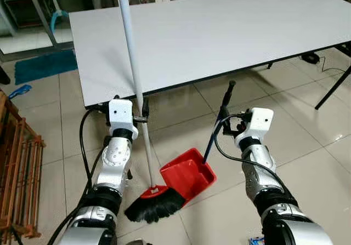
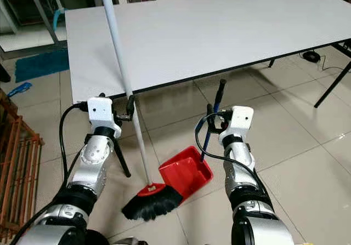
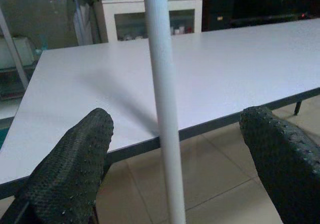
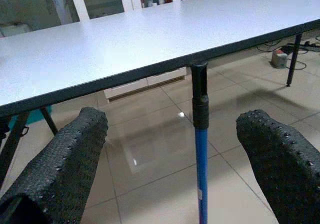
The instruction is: Sweep floor
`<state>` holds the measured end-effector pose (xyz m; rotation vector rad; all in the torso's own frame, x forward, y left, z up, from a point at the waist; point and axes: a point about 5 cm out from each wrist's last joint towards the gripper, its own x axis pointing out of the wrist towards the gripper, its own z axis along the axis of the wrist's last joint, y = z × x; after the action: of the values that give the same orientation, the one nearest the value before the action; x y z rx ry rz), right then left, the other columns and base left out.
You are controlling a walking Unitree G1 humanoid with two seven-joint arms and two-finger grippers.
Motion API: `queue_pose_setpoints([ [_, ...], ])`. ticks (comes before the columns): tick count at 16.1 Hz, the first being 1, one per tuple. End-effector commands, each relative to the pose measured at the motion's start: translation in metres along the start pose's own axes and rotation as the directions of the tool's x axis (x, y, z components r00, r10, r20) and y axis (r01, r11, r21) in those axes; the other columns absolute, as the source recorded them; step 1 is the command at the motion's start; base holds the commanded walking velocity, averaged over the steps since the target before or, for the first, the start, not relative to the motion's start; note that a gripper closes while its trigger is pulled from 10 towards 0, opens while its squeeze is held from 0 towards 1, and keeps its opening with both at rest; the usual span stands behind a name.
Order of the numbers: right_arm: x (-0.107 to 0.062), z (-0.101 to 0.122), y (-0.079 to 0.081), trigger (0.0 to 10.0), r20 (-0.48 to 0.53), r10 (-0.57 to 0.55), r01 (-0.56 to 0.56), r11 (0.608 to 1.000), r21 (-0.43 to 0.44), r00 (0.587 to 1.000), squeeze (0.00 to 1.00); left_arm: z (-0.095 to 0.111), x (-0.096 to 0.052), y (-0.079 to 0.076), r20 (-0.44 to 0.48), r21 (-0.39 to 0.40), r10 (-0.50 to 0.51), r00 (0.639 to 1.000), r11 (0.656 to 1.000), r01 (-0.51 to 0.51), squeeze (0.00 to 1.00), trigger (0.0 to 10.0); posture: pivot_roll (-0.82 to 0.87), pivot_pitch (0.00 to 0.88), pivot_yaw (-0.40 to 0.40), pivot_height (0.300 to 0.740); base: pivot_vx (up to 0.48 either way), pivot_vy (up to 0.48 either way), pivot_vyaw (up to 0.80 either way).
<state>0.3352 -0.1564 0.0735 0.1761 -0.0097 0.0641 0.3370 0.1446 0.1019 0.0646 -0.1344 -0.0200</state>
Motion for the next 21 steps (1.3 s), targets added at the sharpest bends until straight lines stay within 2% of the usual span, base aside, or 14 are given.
queue_pose_setpoints([
  [1, 0.001, 0.002, 0.005, 10.0, 0.017, 0.020, -0.020, 1.000, 0.009, 1.000, 0.00, 0.000, -0.002, -0.006, -0.004, -0.005, -0.019, 1.000, 1.000, 0.019, 0.00, 10.0, 0.00, 0.019, -0.005, 0.740, 0.000, 0.000, 0.00],
  [8, -0.002, -0.008, 0.020, 10.0, -0.018, 0.067, -0.067, 0.997, 0.032, 0.998, 0.00, -0.005, -0.006, -0.018, -0.054, -0.023, -0.049, 0.997, 0.999, 0.048, 0.00, 10.0, -0.01, 0.000, 0.001, 0.740, 0.000, 0.000, 0.00],
  [16, -0.003, -0.010, 0.020, 10.0, -0.039, 0.079, -0.079, 0.997, 0.009, 0.996, 0.00, -0.003, -0.005, -0.025, -0.063, -0.027, -0.068, 0.996, 0.997, 0.066, 0.00, 10.0, -0.01, 0.000, 0.002, 0.740, 0.000, 0.000, 0.00],
  [17, -0.003, -0.009, 0.020, 10.0, -0.032, 0.081, -0.081, 0.997, 0.004, 0.996, 0.00, -0.001, -0.004, -0.026, -0.058, -0.029, -0.069, 0.996, 0.997, 0.067, 0.00, 10.0, -0.01, 0.000, -0.001, 0.740, 0.000, 0.000, 0.80],
  [19, -0.003, -0.009, 0.019, 10.0, -0.028, 0.062, -0.060, 0.997, 0.046, 0.998, 0.00, -0.001, -0.004, -0.026, -0.054, -0.033, -0.067, 0.996, 0.997, 0.065, 0.00, 10.0, 0.00, 0.002, -0.003, 0.740, 0.000, 0.000, 0.40],
  [21, -0.003, -0.009, 0.017, 10.0, -0.030, 0.056, -0.055, 0.997, 0.045, 0.998, 0.00, 0.000, -0.005, -0.025, -0.053, -0.037, -0.063, 0.997, 0.997, 0.061, 0.00, 10.0, 0.00, 0.008, -0.004, 0.740, 0.000, 0.000, 0.00],
])
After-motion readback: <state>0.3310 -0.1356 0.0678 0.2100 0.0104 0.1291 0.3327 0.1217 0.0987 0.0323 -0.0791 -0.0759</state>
